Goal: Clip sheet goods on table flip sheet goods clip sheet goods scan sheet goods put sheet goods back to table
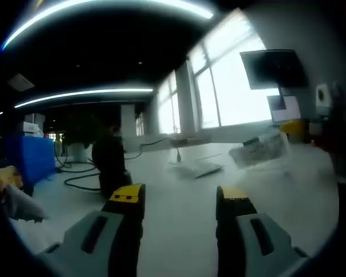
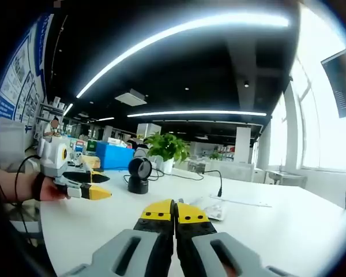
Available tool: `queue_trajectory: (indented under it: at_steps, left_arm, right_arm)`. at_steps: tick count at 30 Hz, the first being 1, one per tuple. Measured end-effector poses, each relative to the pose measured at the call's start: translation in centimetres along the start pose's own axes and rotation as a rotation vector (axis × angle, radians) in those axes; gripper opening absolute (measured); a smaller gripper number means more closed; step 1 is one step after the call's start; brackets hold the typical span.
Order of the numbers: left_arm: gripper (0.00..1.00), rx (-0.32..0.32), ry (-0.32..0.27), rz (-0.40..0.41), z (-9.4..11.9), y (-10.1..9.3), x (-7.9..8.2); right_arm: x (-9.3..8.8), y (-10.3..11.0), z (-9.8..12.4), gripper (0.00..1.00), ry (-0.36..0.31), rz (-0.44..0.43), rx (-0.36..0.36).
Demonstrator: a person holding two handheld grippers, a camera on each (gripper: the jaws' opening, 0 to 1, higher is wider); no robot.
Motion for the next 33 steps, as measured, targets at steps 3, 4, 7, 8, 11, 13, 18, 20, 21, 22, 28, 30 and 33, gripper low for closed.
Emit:
queue_trajectory:
  at_steps: [3,4,7,8,11,13,18,20,21,22,28,30,33]
  left_arm:
    - [0.42,0.000,0.001,0.000,0.0,0.0,0.0]
    - [0.42,0.000,0.001,0.000,0.0,0.0,0.0]
    - [0.42,0.001,0.002,0.000,0.0,0.0,0.0]
    - [0.42,0.001,0.002,-0.001,0.0,0.0,0.0]
    - [0.41,0.001,0.002,-0.001,0.0,0.0,0.0]
    - [0.41,0.001,0.002,-0.001,0.0,0.0,0.0]
    - [0.41,0.000,0.001,-0.001,0.0,0.0,0.0]
    - [0.41,0.000,0.001,-0.002,0.0,-0.1,0.0]
    - [0.41,0.000,0.001,-0.002,0.0,-0.1,0.0]
    - [0.41,0.001,0.001,-0.001,0.0,-0.1,0.0]
    - [0.41,0.002,0.002,-0.003,0.0,0.0,0.0]
    - [0.41,0.001,0.002,-0.003,0.0,0.0,0.0]
    - [0.41,0.001,0.002,-0.003,0.0,0.0,0.0]
  right_arm:
    - [0.5,-0.8,0.1,0.00,-0.015,-0.010,-0.023]
    - [0.7,-1.0,0.1,0.00,-0.021,-0.016,-0.034]
    - [1.0,-1.6,0.1,0.00,-0.031,-0.022,-0.051]
    - [1.1,-1.7,0.1,0.00,-0.033,-0.024,-0.052]
    - [1.4,-2.0,0.0,0.00,-0.039,-0.028,-0.072]
    - [1.6,-2.2,-0.1,0.00,-0.040,-0.040,-0.076]
    - [2.2,-3.2,-0.2,0.00,-0.061,-0.041,-0.103]
    - [2.4,-3.6,-0.2,0.00,-0.065,-0.045,-0.112]
    - [2.4,-3.8,-0.2,0.00,-0.069,-0.057,-0.118]
    - [2.5,-4.0,-0.3,0.00,-0.069,-0.079,-0.121]
    - [2.7,-4.8,-0.1,0.00,-0.087,-0.109,-0.165]
    - [3.0,-5.0,0.1,0.00,-0.103,-0.123,-0.177]
    - [2.9,-5.7,0.7,0.00,-0.147,-0.186,-0.227]
Point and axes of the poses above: the point that each gripper's makers call its tool centre point, and the gripper's own axes: z roughly backward along the fingers, y roughly to its left, x roughly out of its top, the point moved 7 cm from there along z, roughly backward along the fingers, and after that the axes turned 8 degrees about z, right-handed, at the moved point
